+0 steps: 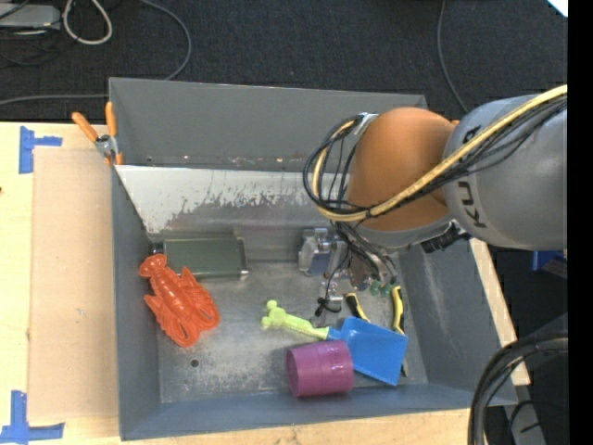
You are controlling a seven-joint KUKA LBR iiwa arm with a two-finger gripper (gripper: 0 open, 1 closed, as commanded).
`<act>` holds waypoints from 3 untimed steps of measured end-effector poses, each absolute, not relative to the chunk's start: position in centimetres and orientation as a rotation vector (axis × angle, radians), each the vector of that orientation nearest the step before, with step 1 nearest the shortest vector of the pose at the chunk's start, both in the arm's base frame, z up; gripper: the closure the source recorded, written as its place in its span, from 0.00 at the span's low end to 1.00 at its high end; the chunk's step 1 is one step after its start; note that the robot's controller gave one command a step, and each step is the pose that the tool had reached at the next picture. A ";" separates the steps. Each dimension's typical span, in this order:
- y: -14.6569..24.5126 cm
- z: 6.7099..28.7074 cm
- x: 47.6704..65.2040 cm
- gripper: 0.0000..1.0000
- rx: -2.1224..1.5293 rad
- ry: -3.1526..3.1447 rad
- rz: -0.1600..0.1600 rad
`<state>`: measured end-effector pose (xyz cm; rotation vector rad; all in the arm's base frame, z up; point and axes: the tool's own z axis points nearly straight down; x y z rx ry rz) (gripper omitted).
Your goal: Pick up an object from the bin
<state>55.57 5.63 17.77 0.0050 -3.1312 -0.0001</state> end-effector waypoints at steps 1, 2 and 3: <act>5.6 18.1 55.8 0.00 0.001 -3.139 -0.001; 3.3 8.6 55.2 0.00 -0.258 -3.133 -0.002; 4.1 6.6 55.3 0.00 -0.394 -3.124 -0.003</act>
Offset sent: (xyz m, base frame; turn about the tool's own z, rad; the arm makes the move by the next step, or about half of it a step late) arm -0.0063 -0.0272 -0.1077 0.1935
